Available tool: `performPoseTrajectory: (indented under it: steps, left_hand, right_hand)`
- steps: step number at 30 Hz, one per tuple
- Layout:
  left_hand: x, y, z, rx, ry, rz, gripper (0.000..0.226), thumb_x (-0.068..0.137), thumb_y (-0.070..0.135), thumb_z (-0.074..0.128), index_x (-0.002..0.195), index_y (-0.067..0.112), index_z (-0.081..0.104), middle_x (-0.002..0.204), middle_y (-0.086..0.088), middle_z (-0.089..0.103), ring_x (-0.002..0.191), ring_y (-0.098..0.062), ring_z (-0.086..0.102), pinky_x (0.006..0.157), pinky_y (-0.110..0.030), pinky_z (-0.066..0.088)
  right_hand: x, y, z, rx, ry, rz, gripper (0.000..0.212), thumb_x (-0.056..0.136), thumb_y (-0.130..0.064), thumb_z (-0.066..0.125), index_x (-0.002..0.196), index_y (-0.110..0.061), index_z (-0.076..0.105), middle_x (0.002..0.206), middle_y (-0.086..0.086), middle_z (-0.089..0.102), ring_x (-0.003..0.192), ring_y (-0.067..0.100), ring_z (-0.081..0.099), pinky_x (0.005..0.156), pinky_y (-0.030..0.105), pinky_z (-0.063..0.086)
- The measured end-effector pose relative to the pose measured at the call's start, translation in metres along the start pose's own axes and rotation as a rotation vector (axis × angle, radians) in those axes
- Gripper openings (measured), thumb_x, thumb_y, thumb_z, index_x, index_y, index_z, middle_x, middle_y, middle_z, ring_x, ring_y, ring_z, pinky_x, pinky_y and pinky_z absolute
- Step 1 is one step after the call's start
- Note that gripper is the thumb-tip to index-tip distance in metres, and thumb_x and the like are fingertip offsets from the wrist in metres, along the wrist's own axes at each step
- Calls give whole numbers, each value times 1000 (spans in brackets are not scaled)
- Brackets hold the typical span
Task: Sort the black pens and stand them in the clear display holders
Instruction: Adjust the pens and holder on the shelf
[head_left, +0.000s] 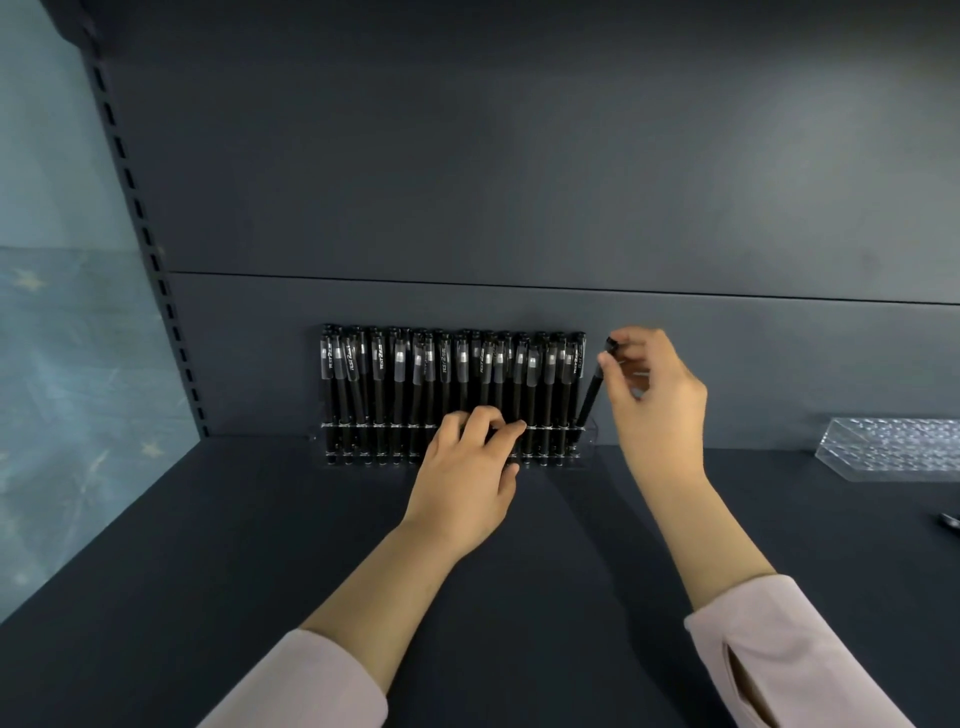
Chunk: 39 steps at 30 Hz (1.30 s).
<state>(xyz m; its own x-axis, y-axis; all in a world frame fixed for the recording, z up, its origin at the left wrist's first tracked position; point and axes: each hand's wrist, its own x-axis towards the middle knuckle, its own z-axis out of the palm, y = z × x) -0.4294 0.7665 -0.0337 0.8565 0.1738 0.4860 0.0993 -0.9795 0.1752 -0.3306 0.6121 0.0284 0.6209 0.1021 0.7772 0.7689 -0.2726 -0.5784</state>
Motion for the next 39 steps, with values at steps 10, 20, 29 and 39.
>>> performPoseTrajectory:
  steps: [10,20,29,39]
  left_hand:
    - [-1,0,1,-10,17,-9,48,99,34,46,147,29,39,137,10,35,128,-16,30,110,-32,31]
    - [0,3,-2,-31,17,-14,48,100,34,46,146,28,39,137,10,36,126,-15,31,108,-30,31]
    - [3,11,-27,-144,124,-91,42,100,27,45,142,23,46,136,5,52,127,-17,43,108,-32,35]
    - [1,55,-67,-151,90,7,46,98,38,50,141,26,43,136,5,47,129,-20,39,107,-35,35]
  right_hand:
    - [-3,25,15,-234,-175,-91,41,93,-16,60,134,-20,55,105,4,62,98,23,55,77,30,47]
    - [-9,20,11,-279,-273,-54,55,93,-19,58,144,-28,39,108,-4,58,101,18,51,77,26,41]
    - [-5,-9,-16,-353,-344,-16,42,89,-25,64,130,-26,51,119,-6,57,112,19,48,86,29,42]
    - [-7,-20,-106,-552,-462,58,45,81,-30,72,122,-23,57,120,-2,60,116,21,52,97,42,45]
